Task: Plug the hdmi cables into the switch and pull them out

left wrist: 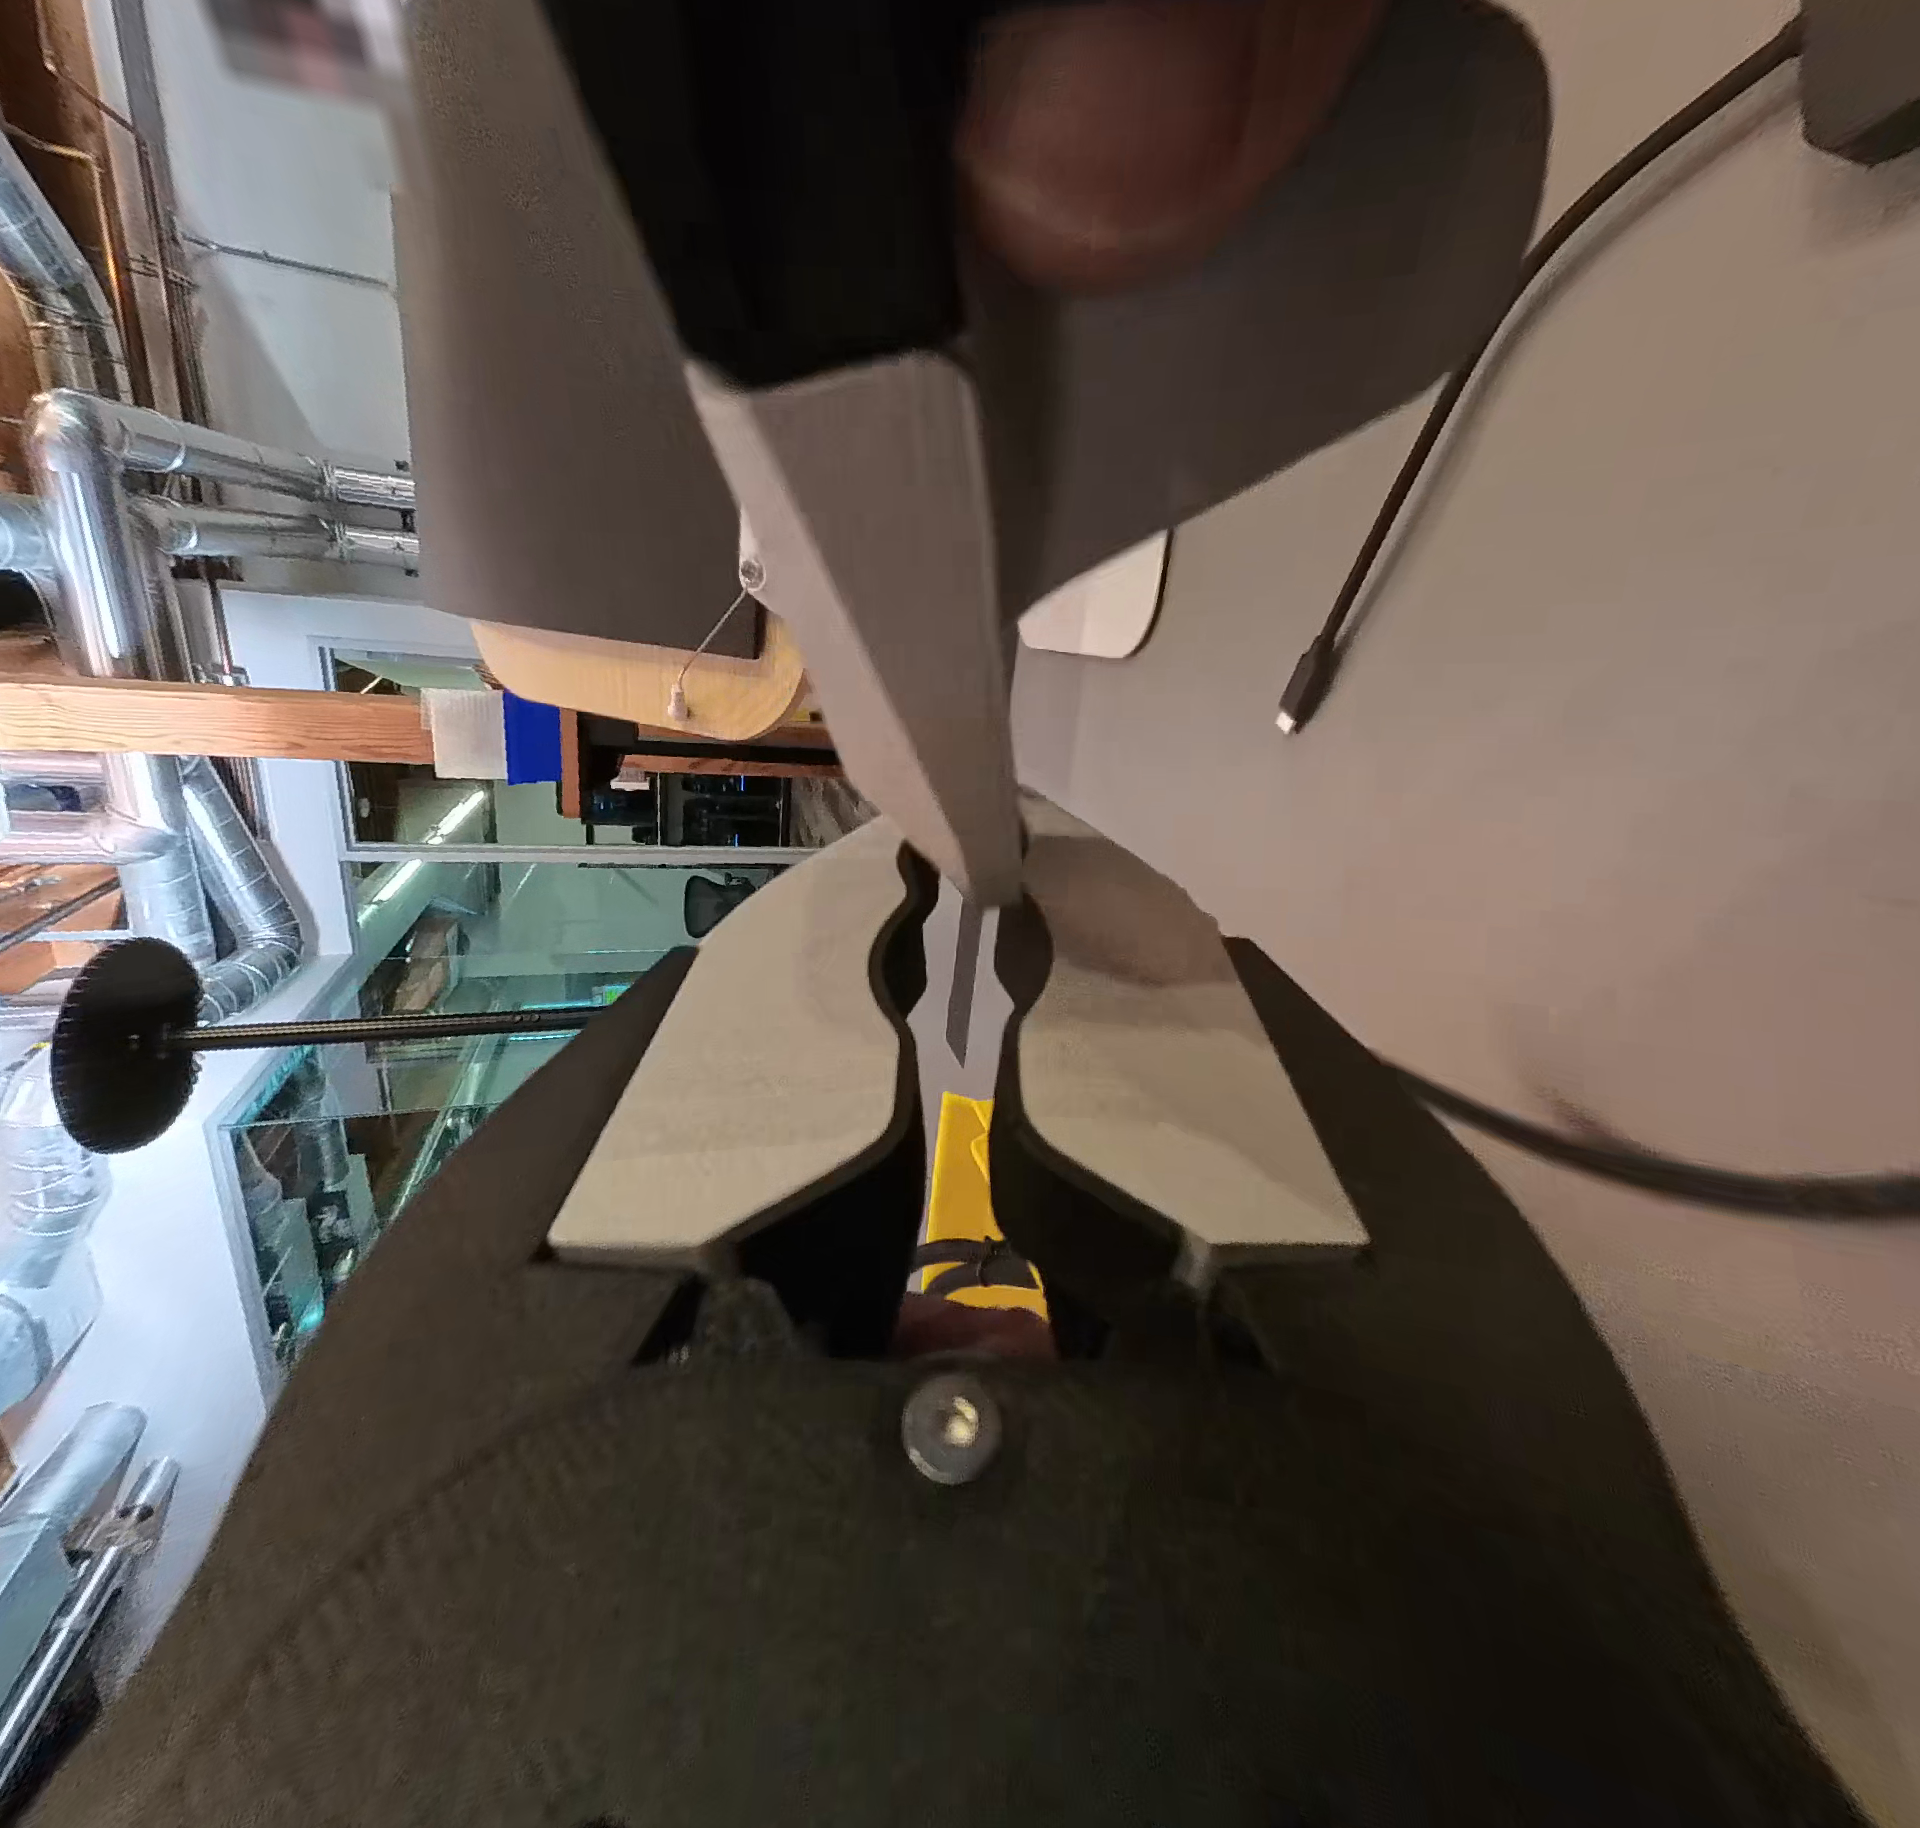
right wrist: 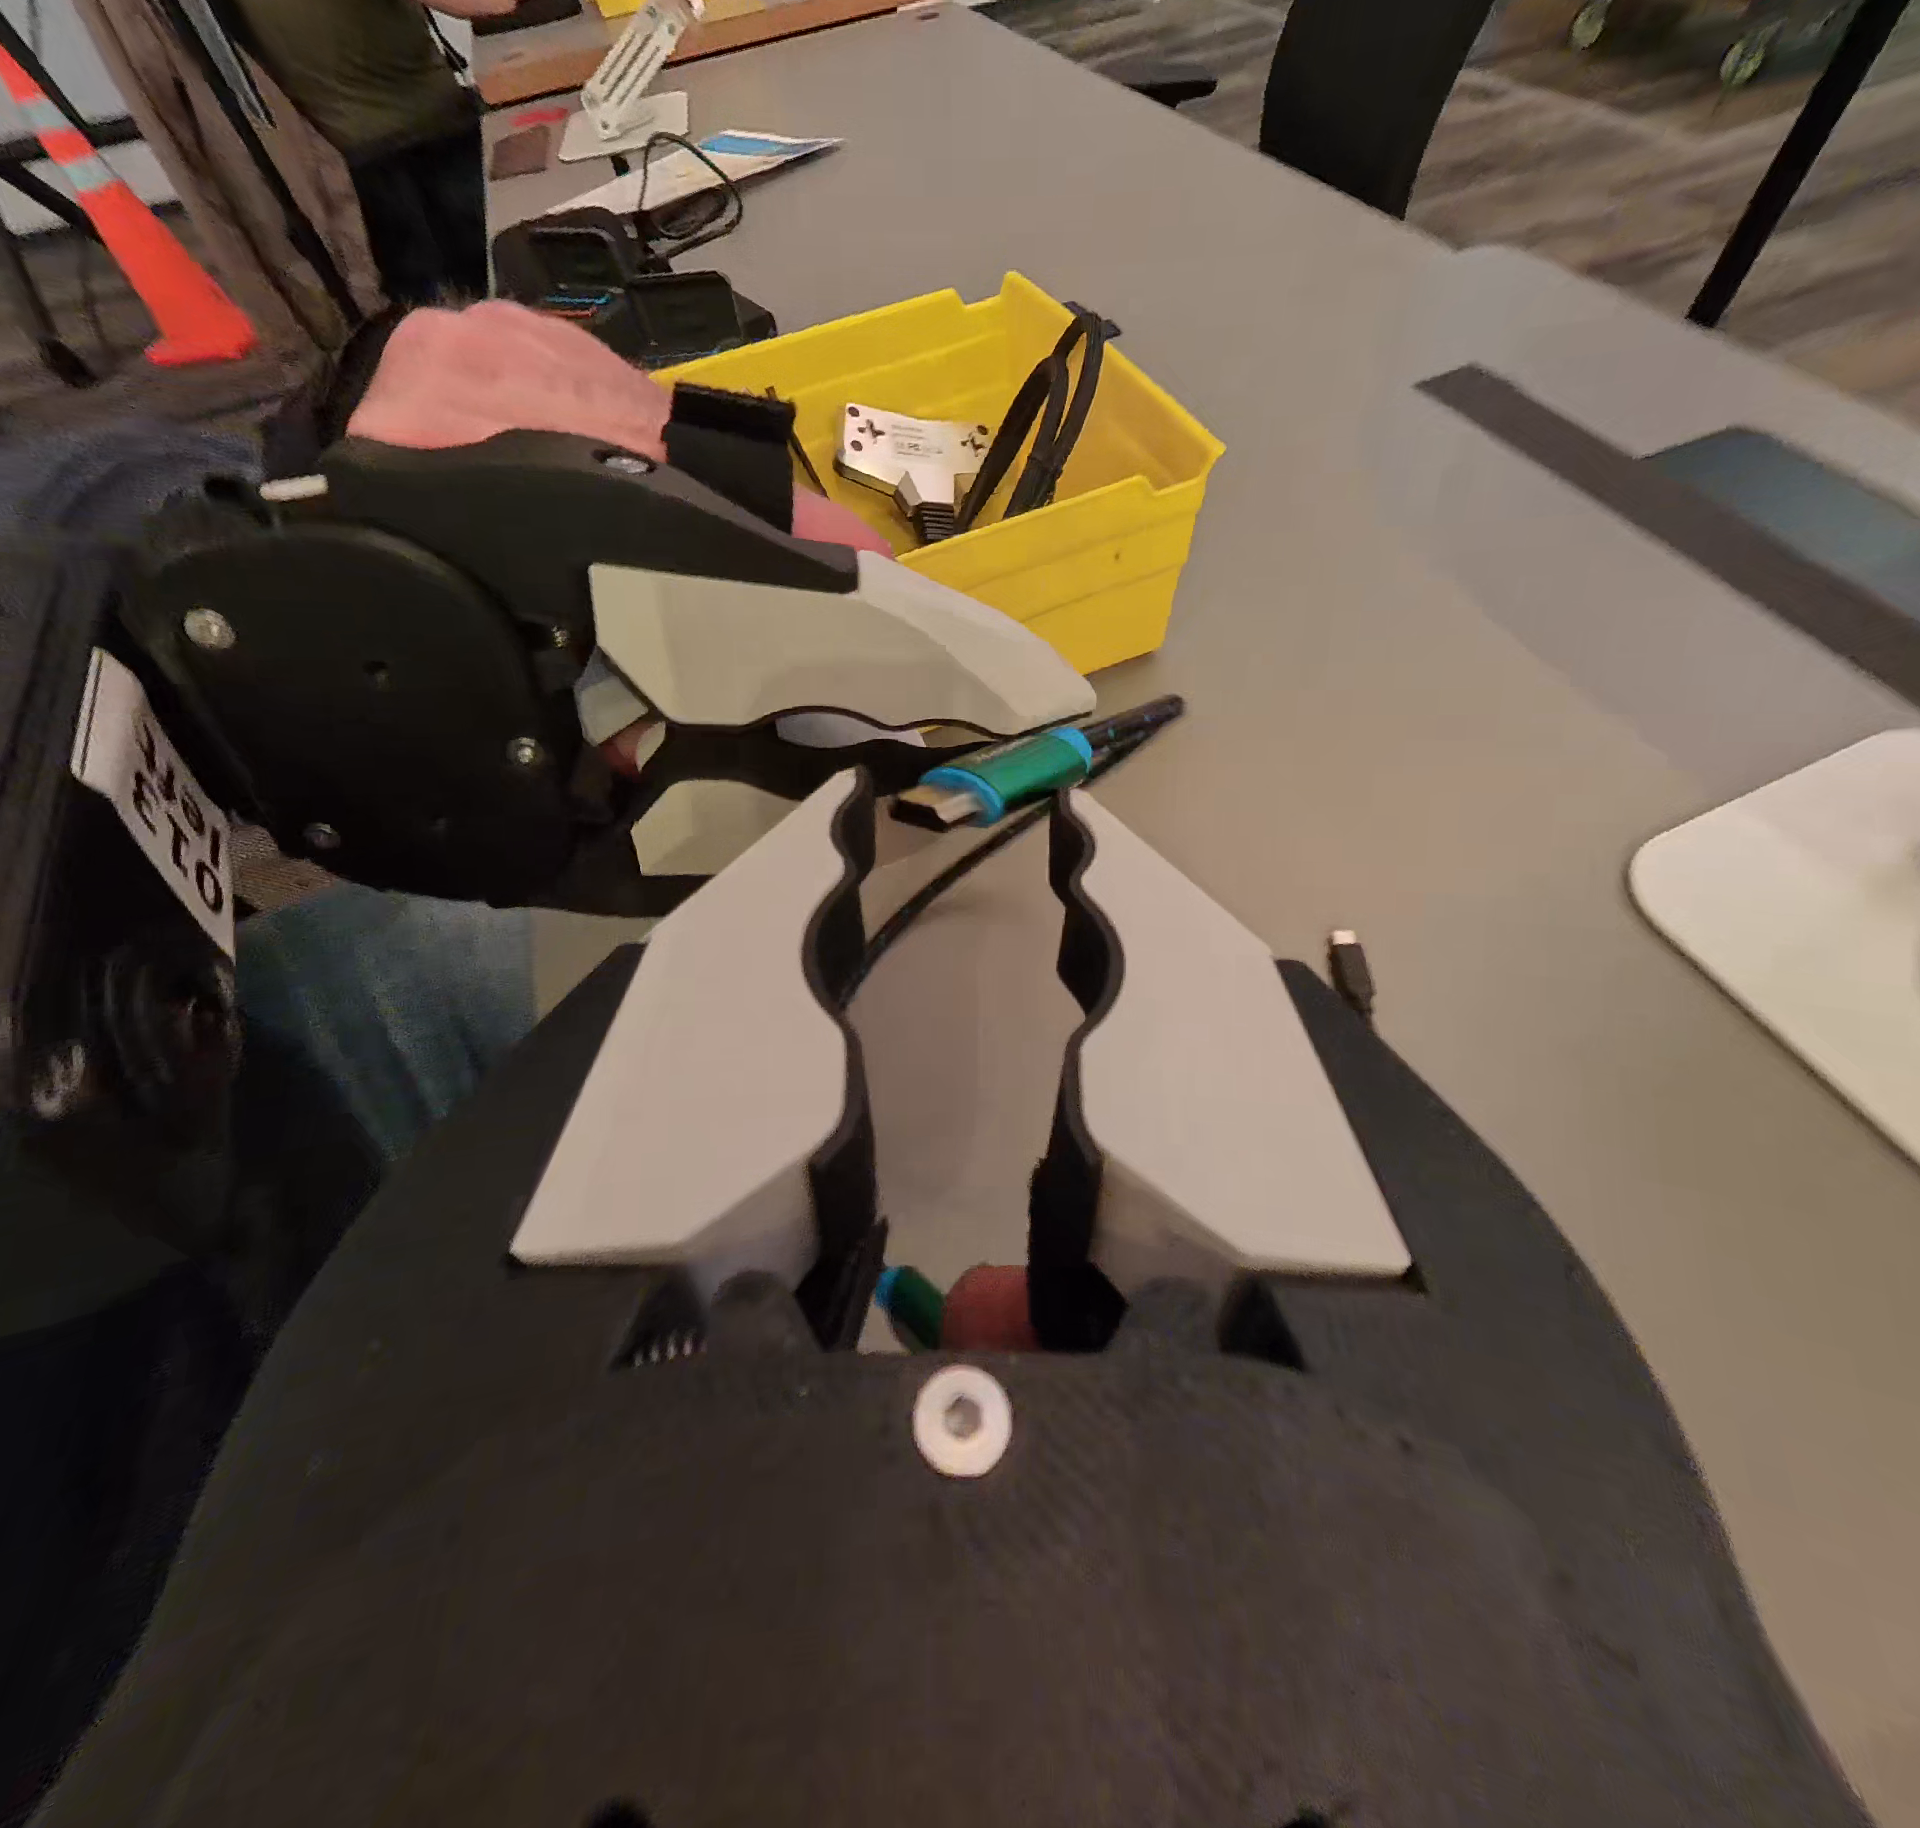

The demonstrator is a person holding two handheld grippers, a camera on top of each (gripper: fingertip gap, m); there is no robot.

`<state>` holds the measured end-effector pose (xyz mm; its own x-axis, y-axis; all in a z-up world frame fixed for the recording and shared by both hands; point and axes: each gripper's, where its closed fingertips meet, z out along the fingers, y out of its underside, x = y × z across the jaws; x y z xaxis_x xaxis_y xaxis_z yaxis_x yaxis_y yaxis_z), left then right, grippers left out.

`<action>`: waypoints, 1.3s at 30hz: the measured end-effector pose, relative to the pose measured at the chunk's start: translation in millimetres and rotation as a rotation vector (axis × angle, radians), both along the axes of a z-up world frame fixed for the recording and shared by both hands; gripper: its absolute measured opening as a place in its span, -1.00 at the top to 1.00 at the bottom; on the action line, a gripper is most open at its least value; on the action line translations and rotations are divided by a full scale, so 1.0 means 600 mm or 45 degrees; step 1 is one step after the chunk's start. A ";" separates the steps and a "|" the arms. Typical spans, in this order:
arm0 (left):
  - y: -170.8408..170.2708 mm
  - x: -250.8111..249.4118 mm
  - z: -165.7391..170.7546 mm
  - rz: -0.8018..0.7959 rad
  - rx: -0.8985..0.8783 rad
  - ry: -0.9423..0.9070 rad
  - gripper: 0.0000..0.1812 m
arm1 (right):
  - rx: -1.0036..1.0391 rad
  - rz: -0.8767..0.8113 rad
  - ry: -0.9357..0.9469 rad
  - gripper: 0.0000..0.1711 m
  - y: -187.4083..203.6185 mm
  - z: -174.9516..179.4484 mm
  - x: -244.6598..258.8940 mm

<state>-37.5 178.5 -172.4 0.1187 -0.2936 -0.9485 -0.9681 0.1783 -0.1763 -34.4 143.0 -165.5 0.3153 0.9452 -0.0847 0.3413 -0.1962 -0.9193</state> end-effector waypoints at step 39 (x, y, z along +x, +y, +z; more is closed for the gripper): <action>-0.004 -0.009 -0.072 -0.122 -0.471 -0.146 0.81 | 0.122 0.098 -0.775 0.83 0.165 -0.268 0.085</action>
<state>-43.1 175.9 -215.5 0.1734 -0.6279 -0.7588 -0.9204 0.1709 -0.3517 16.9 242.0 -326.5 0.2110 0.9617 0.1749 0.8197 -0.0766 -0.5676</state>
